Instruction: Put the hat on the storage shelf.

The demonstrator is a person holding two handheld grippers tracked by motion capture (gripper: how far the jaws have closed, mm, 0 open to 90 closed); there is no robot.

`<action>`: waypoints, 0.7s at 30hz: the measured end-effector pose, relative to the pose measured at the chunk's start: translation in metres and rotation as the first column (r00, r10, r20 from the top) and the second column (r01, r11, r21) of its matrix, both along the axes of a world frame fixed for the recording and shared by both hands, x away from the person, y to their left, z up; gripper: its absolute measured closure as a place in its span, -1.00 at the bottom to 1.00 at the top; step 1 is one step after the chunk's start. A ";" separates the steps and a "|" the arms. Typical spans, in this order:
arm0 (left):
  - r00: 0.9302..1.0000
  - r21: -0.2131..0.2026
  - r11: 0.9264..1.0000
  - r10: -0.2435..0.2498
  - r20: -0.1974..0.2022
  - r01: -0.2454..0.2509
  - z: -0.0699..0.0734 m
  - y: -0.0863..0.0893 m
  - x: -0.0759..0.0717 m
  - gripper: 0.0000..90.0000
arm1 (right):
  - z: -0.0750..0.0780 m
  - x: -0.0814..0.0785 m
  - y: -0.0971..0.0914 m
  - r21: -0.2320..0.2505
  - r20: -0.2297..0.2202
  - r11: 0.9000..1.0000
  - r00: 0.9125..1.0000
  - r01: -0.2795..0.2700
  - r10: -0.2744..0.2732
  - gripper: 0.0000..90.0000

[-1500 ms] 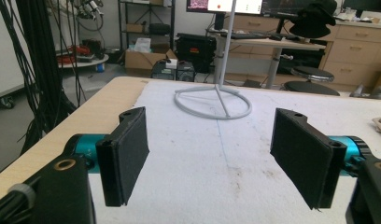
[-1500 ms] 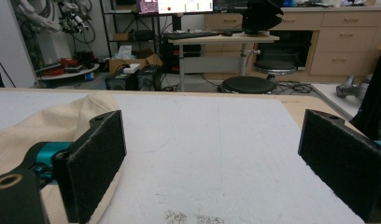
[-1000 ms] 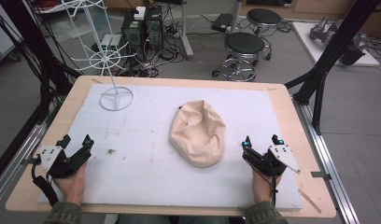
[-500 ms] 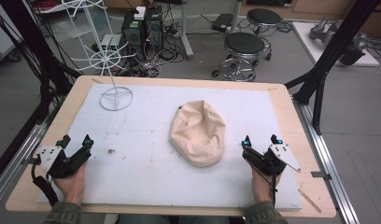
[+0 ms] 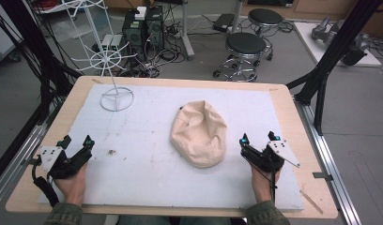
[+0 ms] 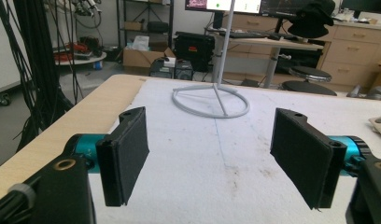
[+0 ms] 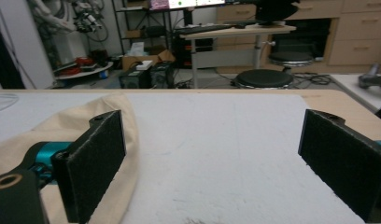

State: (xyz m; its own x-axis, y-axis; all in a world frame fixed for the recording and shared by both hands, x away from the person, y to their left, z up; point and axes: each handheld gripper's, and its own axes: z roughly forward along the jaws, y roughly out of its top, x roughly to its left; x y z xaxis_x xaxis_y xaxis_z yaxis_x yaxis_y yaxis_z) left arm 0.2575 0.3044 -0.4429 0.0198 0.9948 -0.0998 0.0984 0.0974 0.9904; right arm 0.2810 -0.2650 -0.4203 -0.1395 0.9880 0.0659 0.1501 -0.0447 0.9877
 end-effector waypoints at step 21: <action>1.000 0.002 1.000 -0.005 0.003 0.005 -0.001 0.001 0.001 -0.38 | 0.032 0.024 0.035 -0.060 -0.006 0.976 0.978 -0.210 0.210 -0.86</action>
